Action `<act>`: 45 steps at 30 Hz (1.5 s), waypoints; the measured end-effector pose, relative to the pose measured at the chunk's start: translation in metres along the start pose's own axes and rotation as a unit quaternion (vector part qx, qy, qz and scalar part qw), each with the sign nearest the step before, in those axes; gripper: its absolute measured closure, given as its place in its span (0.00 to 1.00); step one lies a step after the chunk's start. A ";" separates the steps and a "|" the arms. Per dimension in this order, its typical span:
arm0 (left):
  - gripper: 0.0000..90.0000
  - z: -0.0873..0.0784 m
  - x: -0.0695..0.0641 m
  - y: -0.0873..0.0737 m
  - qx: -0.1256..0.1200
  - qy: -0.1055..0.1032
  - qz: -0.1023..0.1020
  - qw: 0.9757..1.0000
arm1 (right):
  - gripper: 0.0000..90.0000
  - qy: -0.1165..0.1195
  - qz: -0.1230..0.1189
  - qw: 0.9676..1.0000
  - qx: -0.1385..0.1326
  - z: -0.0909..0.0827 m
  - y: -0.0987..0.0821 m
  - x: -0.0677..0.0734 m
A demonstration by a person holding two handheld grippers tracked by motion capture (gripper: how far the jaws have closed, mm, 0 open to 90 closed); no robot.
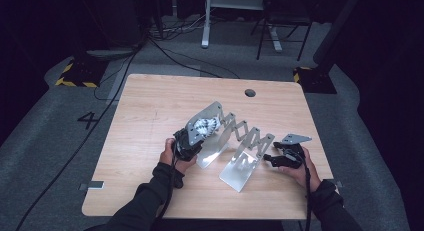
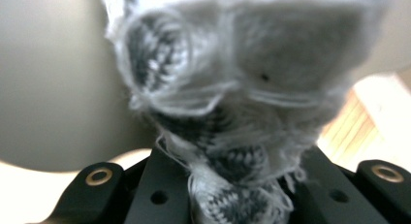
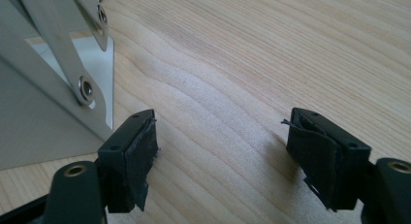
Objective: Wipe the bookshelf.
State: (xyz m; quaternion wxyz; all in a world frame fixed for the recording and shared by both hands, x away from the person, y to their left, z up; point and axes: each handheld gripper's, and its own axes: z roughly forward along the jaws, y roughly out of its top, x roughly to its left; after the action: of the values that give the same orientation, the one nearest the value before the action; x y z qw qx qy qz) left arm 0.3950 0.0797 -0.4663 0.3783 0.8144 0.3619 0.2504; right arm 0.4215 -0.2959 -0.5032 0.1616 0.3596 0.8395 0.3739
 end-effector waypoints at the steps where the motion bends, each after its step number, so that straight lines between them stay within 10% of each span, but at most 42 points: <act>1: 0.86 0.005 -0.001 -0.003 0.008 -0.003 -0.002 1.000 | 0.30 0.000 0.000 1.000 0.000 0.000 0.000 0.000; 12: 0.86 0.023 -0.008 -0.016 0.047 -0.013 0.008 0.999 | 0.30 0.001 -0.001 1.000 0.000 0.000 0.000 0.000; 18: 0.86 -0.007 -0.007 0.007 -0.022 -0.006 0.004 1.000 | 0.30 0.002 -0.001 1.000 0.000 0.000 0.000 0.000; 27: 0.86 -0.062 0.013 0.033 -0.121 0.012 -0.018 0.992 | 0.30 0.001 -0.001 1.000 0.000 0.000 0.000 0.000; 45: 0.87 -0.014 0.008 -0.004 -0.014 -0.023 -0.022 0.999 | 0.30 0.003 -0.001 1.000 0.000 0.000 0.000 0.000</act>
State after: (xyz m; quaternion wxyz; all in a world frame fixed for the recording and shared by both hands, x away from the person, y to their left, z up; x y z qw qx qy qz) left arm 0.3888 0.0934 -0.4598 0.4030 0.8064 0.3677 0.2281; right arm 0.4215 -0.2954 -0.5032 0.1598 0.3574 0.8404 0.3749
